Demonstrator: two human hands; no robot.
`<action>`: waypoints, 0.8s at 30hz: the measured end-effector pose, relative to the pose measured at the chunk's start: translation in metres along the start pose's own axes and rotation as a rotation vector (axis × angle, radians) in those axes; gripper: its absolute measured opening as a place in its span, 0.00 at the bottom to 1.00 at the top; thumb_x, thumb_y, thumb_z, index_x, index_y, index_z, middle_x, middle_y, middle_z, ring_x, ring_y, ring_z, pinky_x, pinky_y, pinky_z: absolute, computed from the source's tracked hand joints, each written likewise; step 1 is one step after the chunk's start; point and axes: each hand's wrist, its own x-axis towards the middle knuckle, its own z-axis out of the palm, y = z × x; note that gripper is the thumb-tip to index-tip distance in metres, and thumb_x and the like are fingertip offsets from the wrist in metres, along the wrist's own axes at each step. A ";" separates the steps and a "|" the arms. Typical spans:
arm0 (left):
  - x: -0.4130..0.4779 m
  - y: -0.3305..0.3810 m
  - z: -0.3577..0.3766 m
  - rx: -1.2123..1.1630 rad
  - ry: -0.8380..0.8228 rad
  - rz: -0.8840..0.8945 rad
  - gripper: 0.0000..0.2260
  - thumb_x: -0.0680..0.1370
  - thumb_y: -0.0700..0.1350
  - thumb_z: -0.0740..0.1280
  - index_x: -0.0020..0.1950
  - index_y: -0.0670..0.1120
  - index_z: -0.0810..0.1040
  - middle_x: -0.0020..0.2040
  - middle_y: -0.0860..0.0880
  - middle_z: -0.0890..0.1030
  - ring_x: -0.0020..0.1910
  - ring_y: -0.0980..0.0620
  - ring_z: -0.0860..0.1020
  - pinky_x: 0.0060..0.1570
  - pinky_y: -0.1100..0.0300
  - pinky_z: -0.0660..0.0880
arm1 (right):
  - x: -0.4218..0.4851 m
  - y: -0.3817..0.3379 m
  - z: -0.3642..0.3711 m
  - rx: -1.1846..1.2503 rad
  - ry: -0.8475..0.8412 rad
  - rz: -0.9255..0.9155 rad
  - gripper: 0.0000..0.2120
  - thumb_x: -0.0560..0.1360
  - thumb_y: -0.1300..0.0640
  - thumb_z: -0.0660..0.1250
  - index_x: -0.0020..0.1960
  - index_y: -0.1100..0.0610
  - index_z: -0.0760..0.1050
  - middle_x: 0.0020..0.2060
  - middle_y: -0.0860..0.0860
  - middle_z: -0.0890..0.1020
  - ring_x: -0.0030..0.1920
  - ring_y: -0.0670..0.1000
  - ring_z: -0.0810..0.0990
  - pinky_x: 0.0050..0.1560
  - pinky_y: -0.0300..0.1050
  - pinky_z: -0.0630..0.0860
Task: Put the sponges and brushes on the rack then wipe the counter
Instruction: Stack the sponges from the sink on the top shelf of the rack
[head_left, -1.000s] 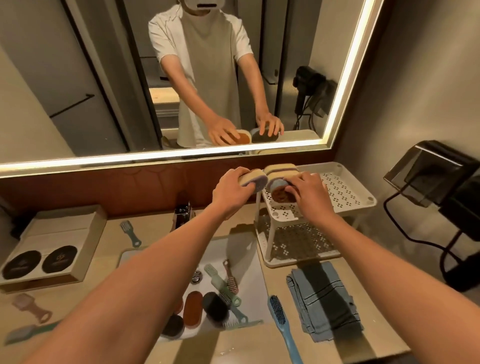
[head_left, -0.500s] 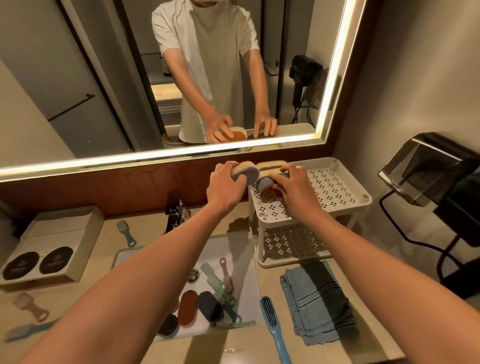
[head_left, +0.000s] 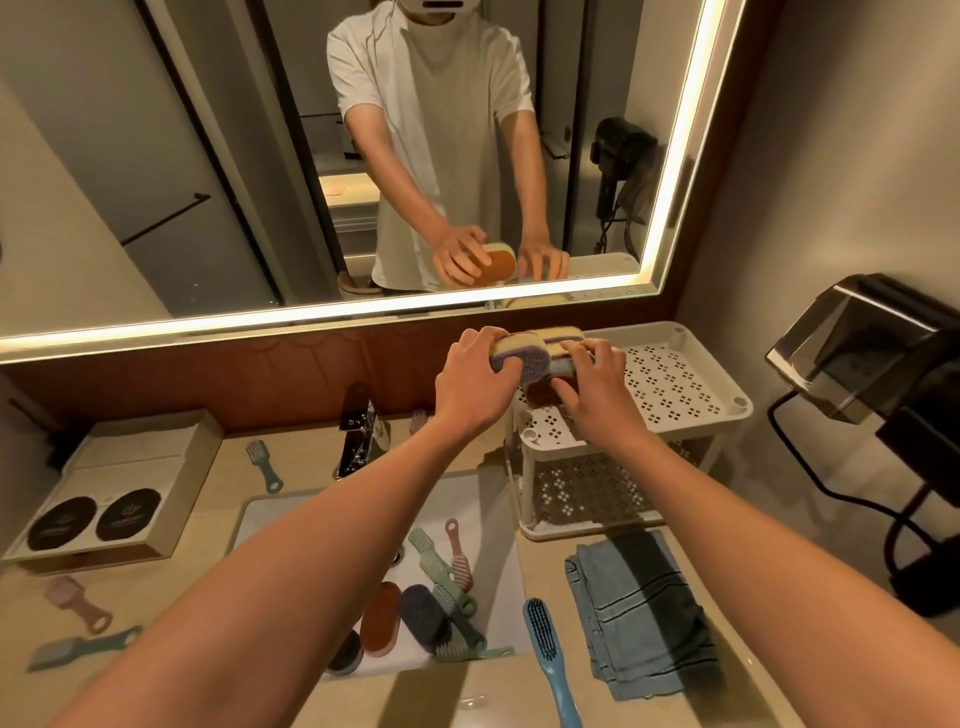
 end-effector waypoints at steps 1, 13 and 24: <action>-0.001 0.003 0.001 -0.002 -0.003 0.018 0.16 0.78 0.55 0.61 0.65 0.55 0.73 0.56 0.54 0.74 0.56 0.52 0.73 0.54 0.46 0.76 | -0.002 0.001 -0.002 0.003 -0.008 -0.002 0.27 0.80 0.51 0.66 0.77 0.55 0.63 0.71 0.55 0.63 0.73 0.57 0.57 0.68 0.57 0.70; -0.009 0.028 0.034 0.010 -0.117 0.177 0.15 0.77 0.54 0.64 0.61 0.51 0.71 0.59 0.51 0.76 0.54 0.50 0.75 0.53 0.46 0.77 | -0.026 0.009 -0.026 0.166 -0.006 -0.030 0.34 0.74 0.53 0.67 0.77 0.49 0.58 0.67 0.51 0.68 0.65 0.49 0.68 0.62 0.48 0.71; -0.009 0.009 0.055 0.150 -0.137 0.179 0.19 0.82 0.55 0.62 0.72 0.55 0.71 0.69 0.46 0.66 0.67 0.44 0.63 0.65 0.44 0.62 | -0.025 0.017 -0.014 0.084 -0.050 -0.029 0.30 0.80 0.57 0.64 0.79 0.53 0.59 0.72 0.52 0.64 0.70 0.51 0.64 0.70 0.51 0.70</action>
